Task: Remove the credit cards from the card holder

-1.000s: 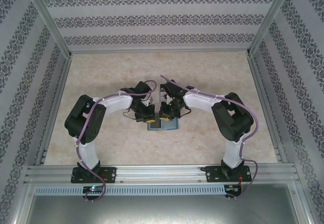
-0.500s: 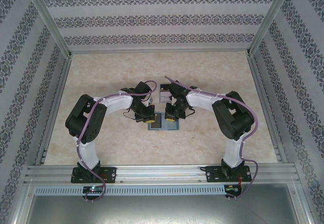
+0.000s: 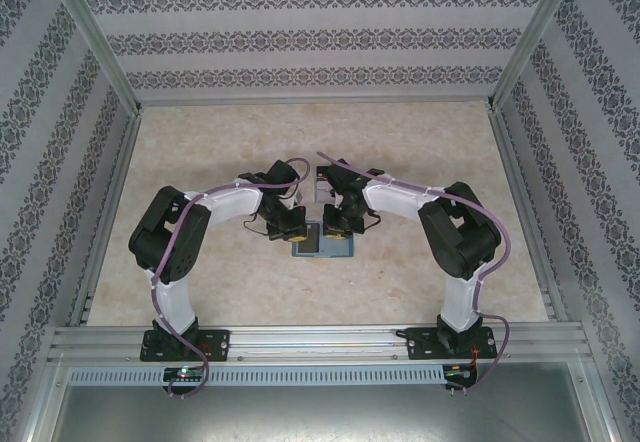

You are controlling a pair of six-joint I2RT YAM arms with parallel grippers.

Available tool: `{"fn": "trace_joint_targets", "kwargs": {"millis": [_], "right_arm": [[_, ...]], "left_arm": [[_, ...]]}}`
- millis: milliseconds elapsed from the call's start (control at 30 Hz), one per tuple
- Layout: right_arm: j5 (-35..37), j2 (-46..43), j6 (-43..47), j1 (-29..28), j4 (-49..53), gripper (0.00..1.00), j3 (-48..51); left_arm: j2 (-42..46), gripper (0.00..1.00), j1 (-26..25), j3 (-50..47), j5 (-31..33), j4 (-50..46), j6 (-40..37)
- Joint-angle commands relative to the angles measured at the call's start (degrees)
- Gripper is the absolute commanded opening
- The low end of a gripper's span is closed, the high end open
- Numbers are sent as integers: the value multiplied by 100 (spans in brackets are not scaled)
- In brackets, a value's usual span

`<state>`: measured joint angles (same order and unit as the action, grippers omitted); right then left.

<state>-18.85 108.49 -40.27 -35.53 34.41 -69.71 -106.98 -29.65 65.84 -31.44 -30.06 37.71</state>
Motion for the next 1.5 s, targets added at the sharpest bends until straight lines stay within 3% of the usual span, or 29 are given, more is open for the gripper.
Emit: {"fn": "trace_joint_targets", "kwargs": {"millis": [0, 767, 1100, 1467], "right_arm": [[34, -304, -64, -84, 193, 18, -217], [-1065, 58, -791, -33, -1481, 17, 268], [-995, 288, -661, -28, -1398, 25, 302], [-615, 432, -385, -151, -917, 27, 30]], "left_arm": [[179, 1, -29, 153, -64, -96, -5], [-174, 1, 28, 97, 64, -111, -195], [-75, 1, 24, -104, 92, -48, -116], [17, 1, 81, -291, 145, -37, -98]]}}
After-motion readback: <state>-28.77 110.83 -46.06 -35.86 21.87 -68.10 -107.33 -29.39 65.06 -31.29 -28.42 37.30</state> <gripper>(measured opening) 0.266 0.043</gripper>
